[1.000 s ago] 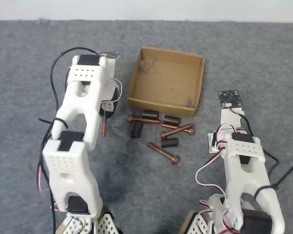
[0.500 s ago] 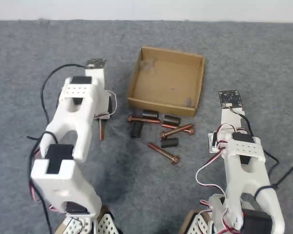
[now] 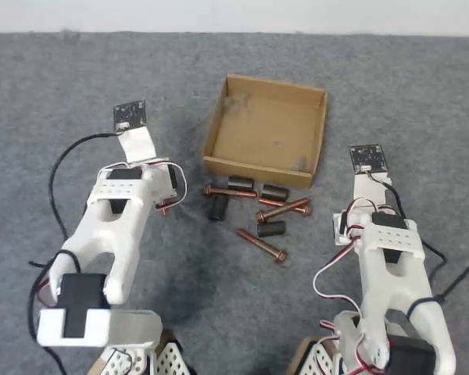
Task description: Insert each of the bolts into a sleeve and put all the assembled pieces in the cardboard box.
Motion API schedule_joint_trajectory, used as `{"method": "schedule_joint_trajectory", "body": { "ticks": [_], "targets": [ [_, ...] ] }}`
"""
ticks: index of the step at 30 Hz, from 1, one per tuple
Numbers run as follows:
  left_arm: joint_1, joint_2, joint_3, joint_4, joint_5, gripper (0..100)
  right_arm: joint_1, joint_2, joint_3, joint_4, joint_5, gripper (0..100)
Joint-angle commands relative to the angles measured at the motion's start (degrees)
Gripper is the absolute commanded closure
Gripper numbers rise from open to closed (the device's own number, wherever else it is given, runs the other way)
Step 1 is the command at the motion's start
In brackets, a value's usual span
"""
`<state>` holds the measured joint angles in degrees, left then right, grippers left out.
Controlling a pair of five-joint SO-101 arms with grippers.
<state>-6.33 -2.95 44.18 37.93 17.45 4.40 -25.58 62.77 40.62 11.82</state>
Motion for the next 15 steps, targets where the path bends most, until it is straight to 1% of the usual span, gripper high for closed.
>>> {"method": "schedule_joint_trajectory", "body": {
  "ticks": [1, 9, 13, 15],
  "targets": [
    [-0.2, -3.0, -0.8, -1.8, 0.6, 97, 0.0, -0.4, -0.3, -0.8, 0.9, 99.1],
    [-0.3, 0.9, -5.8, 1.1, 0.4, 97, 0.0, -0.4, -0.3, -0.2, 0.9, 99.1],
    [-0.4, 1.0, -5.8, 1.1, 0.5, 89, 0.0, -0.4, -0.3, -0.1, 0.9, 99.1],
    [-0.4, 1.1, -5.7, 1.1, 0.6, 87, 0.0, -0.4, -0.3, -0.1, 0.9, 99.1]
  ]
}}
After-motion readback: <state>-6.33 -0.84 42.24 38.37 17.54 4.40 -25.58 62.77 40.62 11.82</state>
